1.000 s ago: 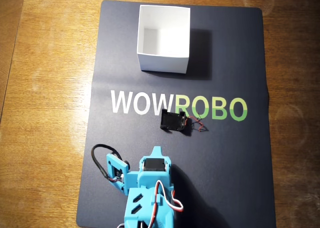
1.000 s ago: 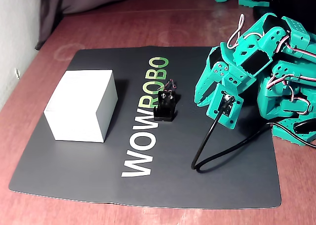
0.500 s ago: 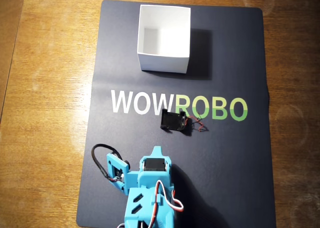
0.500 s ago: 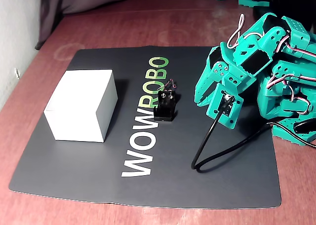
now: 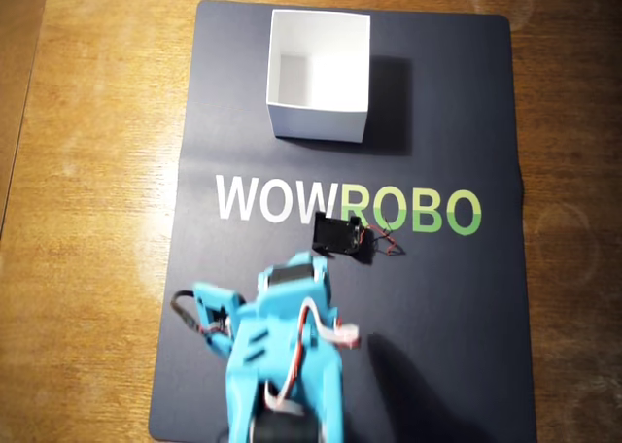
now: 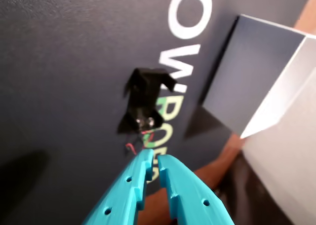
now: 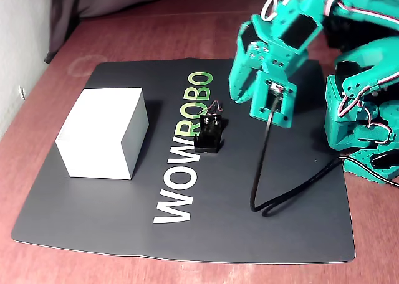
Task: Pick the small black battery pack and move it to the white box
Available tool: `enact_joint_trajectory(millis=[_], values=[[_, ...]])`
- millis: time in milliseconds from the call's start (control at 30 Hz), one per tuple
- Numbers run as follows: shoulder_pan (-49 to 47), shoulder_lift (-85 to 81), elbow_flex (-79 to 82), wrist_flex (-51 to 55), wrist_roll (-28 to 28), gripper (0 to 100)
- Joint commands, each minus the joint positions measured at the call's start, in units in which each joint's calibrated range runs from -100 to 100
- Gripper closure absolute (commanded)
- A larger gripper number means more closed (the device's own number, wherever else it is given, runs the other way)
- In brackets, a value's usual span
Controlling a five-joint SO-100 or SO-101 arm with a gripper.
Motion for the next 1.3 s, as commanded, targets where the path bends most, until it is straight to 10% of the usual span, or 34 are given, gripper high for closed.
enact_joint_trajectory(millis=[0, 1267], values=[[1.1, 19.1, -15.4, 0.3, 0.4, 99], [2.9, 53.5, -23.3, -7.3, -3.6, 89]])
